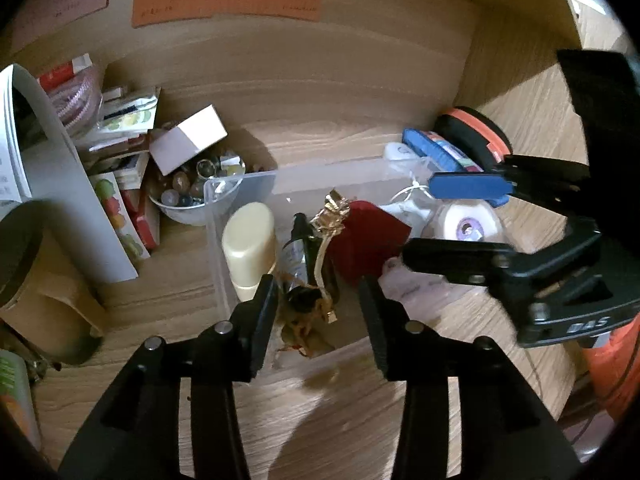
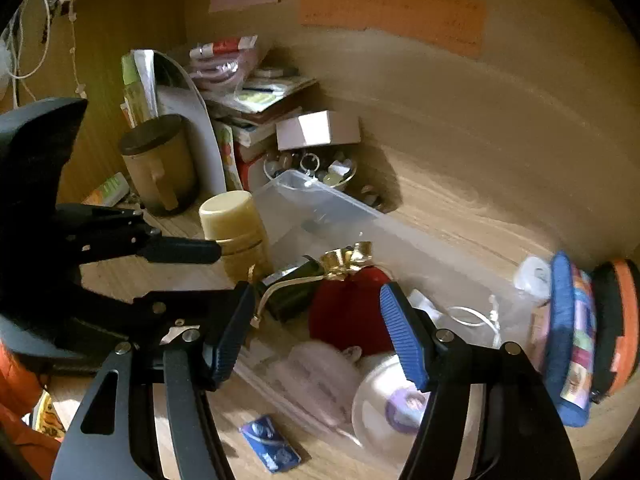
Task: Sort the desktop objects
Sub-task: 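Release the seashell into the bin with left tool while right tool drops the compact in, then grasp the small blue Max box with right tool while left tool approaches a white shell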
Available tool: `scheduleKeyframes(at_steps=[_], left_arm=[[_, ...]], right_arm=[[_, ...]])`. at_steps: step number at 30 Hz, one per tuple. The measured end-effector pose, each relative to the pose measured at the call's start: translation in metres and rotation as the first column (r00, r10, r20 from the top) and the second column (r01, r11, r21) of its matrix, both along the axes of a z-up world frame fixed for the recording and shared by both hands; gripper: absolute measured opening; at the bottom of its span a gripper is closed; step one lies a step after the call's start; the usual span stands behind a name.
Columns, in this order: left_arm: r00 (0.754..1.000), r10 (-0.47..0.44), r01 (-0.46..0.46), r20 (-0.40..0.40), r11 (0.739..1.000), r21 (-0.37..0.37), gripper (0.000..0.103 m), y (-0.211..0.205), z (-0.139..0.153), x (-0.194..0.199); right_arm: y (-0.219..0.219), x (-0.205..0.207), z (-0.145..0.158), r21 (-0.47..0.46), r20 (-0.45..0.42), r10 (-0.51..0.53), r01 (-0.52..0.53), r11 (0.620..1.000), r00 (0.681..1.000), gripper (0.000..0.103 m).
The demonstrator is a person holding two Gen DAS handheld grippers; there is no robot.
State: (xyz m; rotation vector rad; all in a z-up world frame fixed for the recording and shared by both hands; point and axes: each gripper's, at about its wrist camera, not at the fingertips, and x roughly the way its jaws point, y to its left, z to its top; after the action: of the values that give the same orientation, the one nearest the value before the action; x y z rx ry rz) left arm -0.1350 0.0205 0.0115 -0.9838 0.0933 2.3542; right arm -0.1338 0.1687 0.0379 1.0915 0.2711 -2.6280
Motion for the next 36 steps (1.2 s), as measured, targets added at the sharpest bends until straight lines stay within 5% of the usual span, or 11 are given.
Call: scheduleKeyframes(at_steps=[8,16,20,27,36], left_arm=[[0.998,-0.019,0.018,-0.056,1.0,-0.019,0.063,0.006,0.01,0.028],[0.997,-0.052,0.047,-0.049,0.994,-0.102,0.074,0.02,-0.006,0.068],[0.998,-0.058,0.055,-0.016,0.987,-0.149,0.074,0.03,-0.024,0.082],[0.995,-0.087,0.094,0.044,0.975,-0.202,0.057,0.042,-0.048,0.096],[0.991,-0.099,0.117,0.094,0.968,-0.22,0.047,0.045,-0.062,0.098]], right_arm=[[0.021,0.059,0.019,-0.021,-0.073,-0.041,0.04,0.999,0.996,0.062],[0.036,0.092,-0.007,-0.049,-0.024,-0.065,0.064,0.997,0.998,0.062],[0.041,0.099,-0.023,-0.087,0.012,-0.054,0.055,0.995,0.998,0.062],[0.042,0.098,-0.052,-0.089,0.075,-0.018,0.025,0.996,0.997,0.06],[0.027,0.082,-0.081,-0.052,0.128,0.059,-0.052,0.997,0.99,0.048]])
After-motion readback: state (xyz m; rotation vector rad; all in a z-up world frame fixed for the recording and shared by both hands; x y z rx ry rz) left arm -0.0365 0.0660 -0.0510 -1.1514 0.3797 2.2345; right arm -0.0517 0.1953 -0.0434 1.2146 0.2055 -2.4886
